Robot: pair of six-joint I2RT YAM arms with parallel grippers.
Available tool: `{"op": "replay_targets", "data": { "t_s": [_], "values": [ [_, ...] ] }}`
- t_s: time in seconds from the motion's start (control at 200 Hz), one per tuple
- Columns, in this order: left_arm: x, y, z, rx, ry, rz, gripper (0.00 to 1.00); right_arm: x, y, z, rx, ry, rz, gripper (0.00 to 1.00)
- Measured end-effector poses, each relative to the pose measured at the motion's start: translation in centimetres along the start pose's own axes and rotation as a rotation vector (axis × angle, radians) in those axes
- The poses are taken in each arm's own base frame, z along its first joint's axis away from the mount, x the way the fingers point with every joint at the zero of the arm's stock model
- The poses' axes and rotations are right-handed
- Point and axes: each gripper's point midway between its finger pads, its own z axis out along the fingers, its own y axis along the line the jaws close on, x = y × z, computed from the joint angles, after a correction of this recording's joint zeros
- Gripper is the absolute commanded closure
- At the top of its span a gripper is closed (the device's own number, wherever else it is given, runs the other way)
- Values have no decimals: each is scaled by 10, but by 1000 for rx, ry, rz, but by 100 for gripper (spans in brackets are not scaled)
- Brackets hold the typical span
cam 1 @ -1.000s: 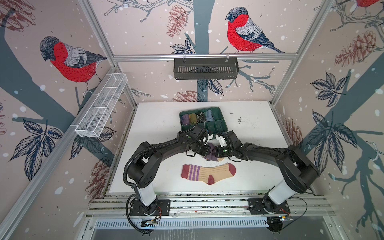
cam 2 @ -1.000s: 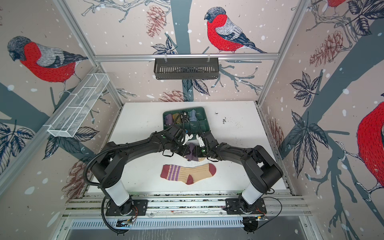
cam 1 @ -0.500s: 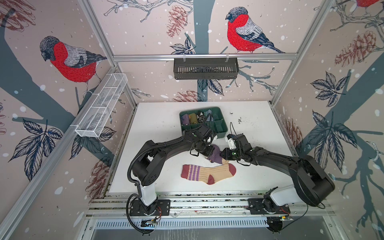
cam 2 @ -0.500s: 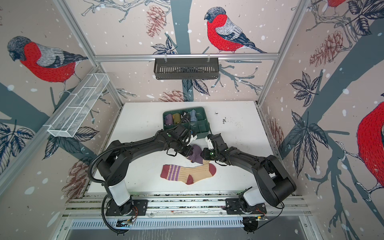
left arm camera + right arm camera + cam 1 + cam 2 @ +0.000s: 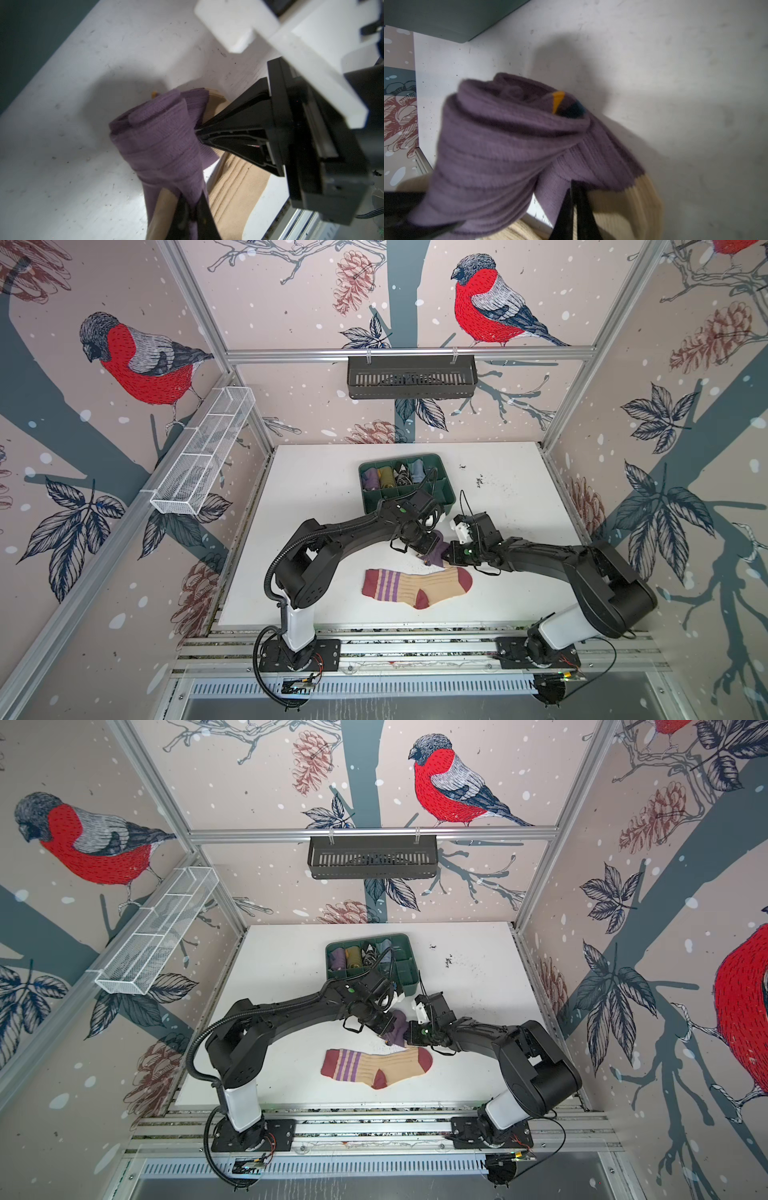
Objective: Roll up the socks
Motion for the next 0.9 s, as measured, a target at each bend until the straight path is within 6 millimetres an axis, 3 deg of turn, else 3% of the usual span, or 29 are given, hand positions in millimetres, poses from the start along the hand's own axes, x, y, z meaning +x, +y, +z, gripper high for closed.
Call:
{"op": "replay_targets", "data": {
  "t_s": [0.305,0.445,0.69,0.901],
  "values": [
    [-2,-20,19,17,43,38,100,-7,2,5,-48,-13,5,90],
    [2,-20,30,22,68,36,100,-9,0,2,-64,-24,15,80],
    [5,-18,45,38,85,30,100,-14,-7,-19,-38,-61,43,76],
    [2,-17,46,41,74,24,100,-21,-8,-38,-31,-111,44,77]
  ]
}}
